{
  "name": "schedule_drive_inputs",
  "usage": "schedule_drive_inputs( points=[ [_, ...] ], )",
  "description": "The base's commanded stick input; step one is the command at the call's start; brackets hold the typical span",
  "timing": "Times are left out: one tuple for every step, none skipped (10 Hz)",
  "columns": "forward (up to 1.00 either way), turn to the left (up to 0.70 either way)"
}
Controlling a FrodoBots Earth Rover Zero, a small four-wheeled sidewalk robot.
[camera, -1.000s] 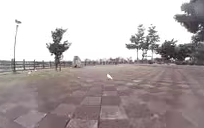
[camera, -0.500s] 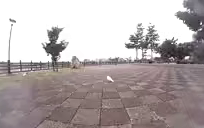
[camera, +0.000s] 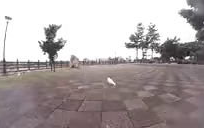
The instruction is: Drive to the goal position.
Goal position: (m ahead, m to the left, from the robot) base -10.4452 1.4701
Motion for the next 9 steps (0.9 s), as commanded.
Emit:
schedule_drive_inputs(
  points=[
    [1.0, 0.0],
    [1.0, 0.0],
    [1.0, 0.0],
    [1.0, 0.0],
    [1.0, 0.0],
    [1.0, 0.0],
    [1.0, 0.02],
    [1.0, 0.09],
    [1.0, 0.16]
  ],
)
